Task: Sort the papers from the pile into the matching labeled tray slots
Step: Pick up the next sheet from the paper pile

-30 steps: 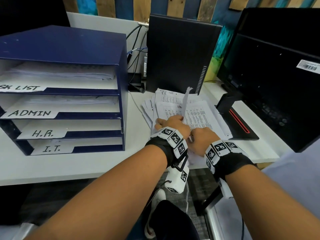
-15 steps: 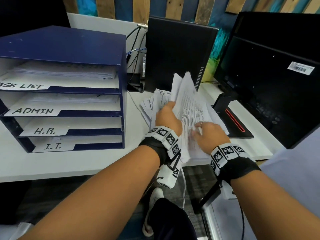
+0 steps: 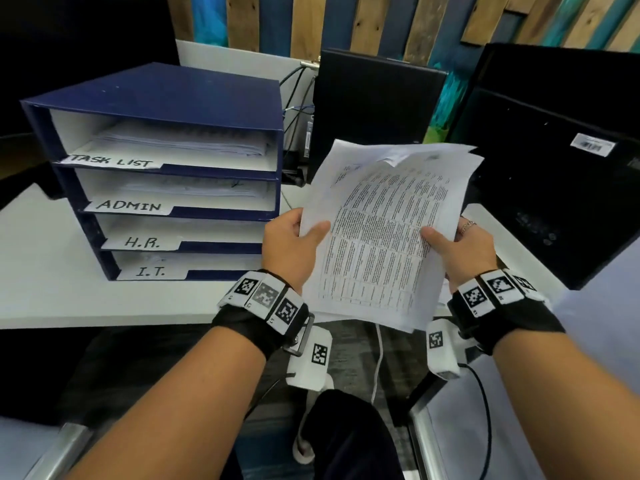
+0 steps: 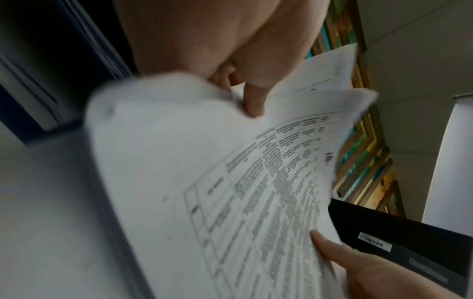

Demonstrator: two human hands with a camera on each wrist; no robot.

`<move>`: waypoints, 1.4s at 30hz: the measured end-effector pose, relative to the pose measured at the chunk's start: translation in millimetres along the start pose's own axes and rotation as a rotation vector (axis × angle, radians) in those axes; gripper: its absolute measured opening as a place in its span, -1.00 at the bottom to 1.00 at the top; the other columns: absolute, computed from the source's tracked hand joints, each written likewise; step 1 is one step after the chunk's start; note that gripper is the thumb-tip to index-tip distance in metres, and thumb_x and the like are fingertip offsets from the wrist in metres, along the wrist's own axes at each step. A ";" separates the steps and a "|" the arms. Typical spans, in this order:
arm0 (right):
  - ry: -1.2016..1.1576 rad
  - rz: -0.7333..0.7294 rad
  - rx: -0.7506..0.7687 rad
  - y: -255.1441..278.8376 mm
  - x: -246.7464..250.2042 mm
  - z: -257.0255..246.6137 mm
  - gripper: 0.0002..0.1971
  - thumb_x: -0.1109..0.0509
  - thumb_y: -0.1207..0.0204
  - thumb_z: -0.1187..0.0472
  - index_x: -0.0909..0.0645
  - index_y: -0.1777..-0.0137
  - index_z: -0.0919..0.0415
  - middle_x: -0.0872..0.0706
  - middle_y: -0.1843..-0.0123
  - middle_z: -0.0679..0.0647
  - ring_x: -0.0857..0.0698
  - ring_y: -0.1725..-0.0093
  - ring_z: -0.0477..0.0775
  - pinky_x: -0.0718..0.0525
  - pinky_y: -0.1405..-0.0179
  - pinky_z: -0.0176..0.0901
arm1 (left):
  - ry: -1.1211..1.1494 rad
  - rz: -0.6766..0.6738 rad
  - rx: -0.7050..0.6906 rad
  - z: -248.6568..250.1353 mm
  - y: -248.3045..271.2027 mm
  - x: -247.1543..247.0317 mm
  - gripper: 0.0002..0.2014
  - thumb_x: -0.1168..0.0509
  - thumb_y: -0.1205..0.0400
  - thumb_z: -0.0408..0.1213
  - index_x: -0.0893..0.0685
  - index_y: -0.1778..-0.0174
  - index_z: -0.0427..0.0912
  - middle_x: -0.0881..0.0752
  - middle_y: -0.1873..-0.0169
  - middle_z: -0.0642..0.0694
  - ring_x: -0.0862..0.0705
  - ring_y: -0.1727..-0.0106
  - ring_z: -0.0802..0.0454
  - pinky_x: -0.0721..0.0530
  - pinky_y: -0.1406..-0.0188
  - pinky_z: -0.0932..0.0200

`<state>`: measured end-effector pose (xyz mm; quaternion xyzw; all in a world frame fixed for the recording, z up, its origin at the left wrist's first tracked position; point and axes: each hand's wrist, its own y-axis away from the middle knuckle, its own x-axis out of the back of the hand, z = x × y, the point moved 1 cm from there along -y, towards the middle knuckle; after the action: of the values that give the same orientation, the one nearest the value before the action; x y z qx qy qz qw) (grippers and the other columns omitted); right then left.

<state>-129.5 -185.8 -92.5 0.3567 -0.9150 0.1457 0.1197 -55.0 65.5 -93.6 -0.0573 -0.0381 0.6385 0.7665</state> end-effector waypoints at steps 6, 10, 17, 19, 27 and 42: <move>0.022 -0.044 0.070 33.5 6.7 -6.6 -0.71 -0.50 -0.59 0.26 -0.73 -0.31 0.15 -0.82 -0.19 0.00 -0.80 -0.14 0.03 -0.73 -0.27 0.12 | -0.134 0.057 -0.006 -12.7 6.7 27.6 -0.56 -0.18 -0.76 -0.11 -0.59 0.12 -0.52 -0.55 0.35 -0.25 -0.45 0.31 -0.04 -0.52 0.27 0.04; -0.047 -0.124 0.055 54.5 0.8 -0.9 -0.68 -0.52 -0.55 0.34 -0.73 -0.30 0.15 -0.84 -0.15 -0.05 -0.82 -0.13 -0.04 -0.74 -0.28 0.08 | -0.103 0.030 0.035 -30.8 12.3 40.1 -0.36 -0.19 -0.49 0.20 -0.57 0.12 -0.47 -0.66 0.24 -0.46 -0.56 0.27 -0.07 -0.73 0.11 -0.27; -0.097 -0.132 0.041 77.3 -26.0 2.3 -0.87 -0.60 -0.49 0.21 -0.75 0.00 0.15 -0.87 0.04 0.00 -0.85 0.00 0.07 -0.76 -0.21 0.23 | -0.056 0.120 0.042 -32.7 31.6 61.2 -0.47 -0.20 -0.67 0.11 -0.65 0.07 -0.41 -0.61 0.33 -0.20 -0.54 0.27 0.02 -0.59 0.14 0.05; -0.096 -0.145 0.042 84.4 -34.6 1.6 -0.85 -0.61 -0.48 0.18 -0.74 0.01 0.18 -0.87 0.07 0.02 -0.85 0.02 0.09 -0.76 -0.19 0.26 | -0.082 0.112 0.033 -31.5 35.7 67.9 -0.65 -0.22 -0.72 0.03 -0.71 -0.04 -0.20 -0.75 0.19 -0.02 -0.69 0.18 0.13 -0.68 0.09 0.11; -0.261 -0.369 0.005 123.3 -83.2 -6.8 -0.71 -0.48 -0.58 0.12 -0.54 -0.24 -0.09 -0.82 -0.15 -0.08 -0.80 -0.16 -0.06 -0.72 -0.24 0.05 | -0.114 0.169 0.020 -45.7 48.1 115.7 -0.80 -0.26 -0.74 -0.16 -0.76 -0.15 -0.06 -0.81 -0.03 0.08 -0.77 -0.08 0.12 -0.72 -0.17 0.00; -0.186 -0.704 -0.116 184.5 -167.7 -12.4 -0.67 -0.44 -0.61 0.40 -0.64 -0.31 0.10 -0.82 -0.23 -0.04 -0.79 -0.21 -0.04 -0.72 -0.32 0.12 | -0.320 0.392 0.153 -63.5 68.3 217.4 -0.78 -0.27 -0.72 -0.23 -0.78 0.08 -0.24 -0.82 0.21 -0.07 -0.77 0.17 0.00 -0.62 0.29 0.24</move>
<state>-134.7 52.0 -168.6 0.6540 -0.7500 0.0105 0.0986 -73.7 288.9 -169.0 0.0965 -0.0986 0.7769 0.6143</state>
